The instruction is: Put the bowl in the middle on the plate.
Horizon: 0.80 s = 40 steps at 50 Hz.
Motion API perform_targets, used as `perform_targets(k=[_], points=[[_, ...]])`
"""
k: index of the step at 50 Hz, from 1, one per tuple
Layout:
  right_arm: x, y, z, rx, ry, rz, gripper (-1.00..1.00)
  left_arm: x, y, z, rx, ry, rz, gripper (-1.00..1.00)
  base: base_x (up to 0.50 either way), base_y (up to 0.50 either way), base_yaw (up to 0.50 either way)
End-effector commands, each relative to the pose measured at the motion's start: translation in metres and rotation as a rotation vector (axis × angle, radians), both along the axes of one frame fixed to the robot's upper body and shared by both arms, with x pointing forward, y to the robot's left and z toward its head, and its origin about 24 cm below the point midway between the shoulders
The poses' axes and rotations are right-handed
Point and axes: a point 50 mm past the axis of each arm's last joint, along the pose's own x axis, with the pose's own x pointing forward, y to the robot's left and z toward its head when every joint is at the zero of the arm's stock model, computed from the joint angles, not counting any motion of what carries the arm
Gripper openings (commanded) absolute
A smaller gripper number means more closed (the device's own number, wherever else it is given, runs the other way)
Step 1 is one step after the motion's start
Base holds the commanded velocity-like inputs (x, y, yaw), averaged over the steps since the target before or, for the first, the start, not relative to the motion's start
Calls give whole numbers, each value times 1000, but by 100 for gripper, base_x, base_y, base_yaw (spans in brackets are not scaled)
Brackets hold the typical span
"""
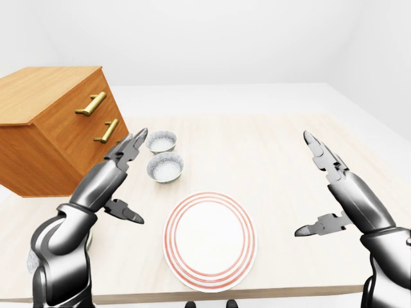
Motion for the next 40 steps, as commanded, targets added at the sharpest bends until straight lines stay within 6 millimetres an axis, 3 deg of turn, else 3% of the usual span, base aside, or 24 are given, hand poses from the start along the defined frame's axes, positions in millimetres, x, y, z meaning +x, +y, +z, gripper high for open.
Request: perform_targets(k=[1,24,40], points=[[1,0,-2,2,10,-2,100,15,-4,10,112,-14,12,100,0,0,0],[1,1,-1,-6,5,0,100,44,1,9,234,26,84,100,0,0,0],[2,0,-2,-4,13,0,100,78,-17,26,259,17,22,100,0,0,0]])
